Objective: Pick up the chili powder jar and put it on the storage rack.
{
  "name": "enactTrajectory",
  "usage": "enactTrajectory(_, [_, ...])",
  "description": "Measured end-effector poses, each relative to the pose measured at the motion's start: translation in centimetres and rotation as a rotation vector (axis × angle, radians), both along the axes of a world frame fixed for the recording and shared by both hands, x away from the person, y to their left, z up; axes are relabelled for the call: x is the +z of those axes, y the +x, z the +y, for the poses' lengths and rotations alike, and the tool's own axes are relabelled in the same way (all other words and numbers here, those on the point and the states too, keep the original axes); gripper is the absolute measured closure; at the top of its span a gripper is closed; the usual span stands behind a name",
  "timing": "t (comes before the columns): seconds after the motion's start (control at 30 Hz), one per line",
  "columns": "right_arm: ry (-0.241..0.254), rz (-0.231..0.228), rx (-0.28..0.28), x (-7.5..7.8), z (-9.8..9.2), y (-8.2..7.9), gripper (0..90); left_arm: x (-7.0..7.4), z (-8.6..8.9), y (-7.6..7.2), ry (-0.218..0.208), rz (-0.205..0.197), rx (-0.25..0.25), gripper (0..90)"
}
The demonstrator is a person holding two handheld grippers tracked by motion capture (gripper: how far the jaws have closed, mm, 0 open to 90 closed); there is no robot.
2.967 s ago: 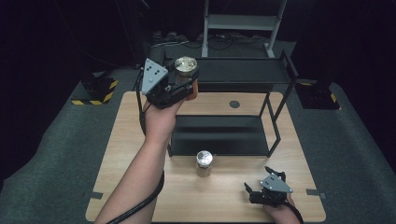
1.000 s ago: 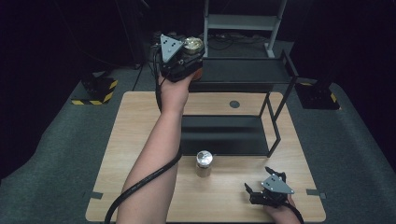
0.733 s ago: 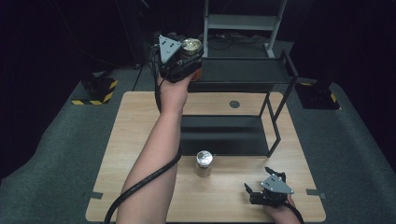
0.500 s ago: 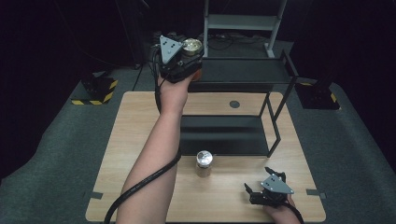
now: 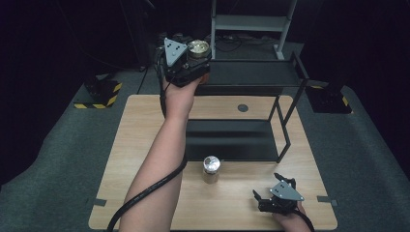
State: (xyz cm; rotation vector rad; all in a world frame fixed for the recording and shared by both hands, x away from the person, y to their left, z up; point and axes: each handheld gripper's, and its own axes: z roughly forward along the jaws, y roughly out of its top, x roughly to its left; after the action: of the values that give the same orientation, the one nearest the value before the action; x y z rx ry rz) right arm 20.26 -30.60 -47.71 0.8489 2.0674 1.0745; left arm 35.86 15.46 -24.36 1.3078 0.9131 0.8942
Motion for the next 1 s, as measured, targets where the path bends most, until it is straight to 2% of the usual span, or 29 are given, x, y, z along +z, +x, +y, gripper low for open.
enactTrajectory(0.07, [0.001, -0.001, 0.0, 0.0, 0.0, 0.0, 0.5, -0.2, 0.1, -0.1, 0.0, -0.007, -0.009, 0.6])
enactTrajectory(0.27, [-0.007, -0.004, 0.003, 0.0, 0.1, 0.0, 0.5, -0.4, 0.1, -0.9, 0.027, -0.021, -0.017, 0.4])
enactTrajectory(0.67, [-0.009, -0.005, 0.003, 0.0, 0.1, 0.0, 0.5, -0.8, 0.6, -3.3, 0.03, -0.023, -0.018, 0.4])
enactTrajectory(0.9, [-0.016, -0.005, 0.006, 0.0, 0.2, 0.0, 0.5, -1.4, 1.0, -5.3, 0.013, -0.034, -0.015, 0.4])
enactTrajectory(1.0, [-0.015, -0.003, 0.007, 0.0, 0.2, 0.0, 0.5, -1.5, 1.0, -6.1, 0.039, -0.042, -0.007, 0.4])
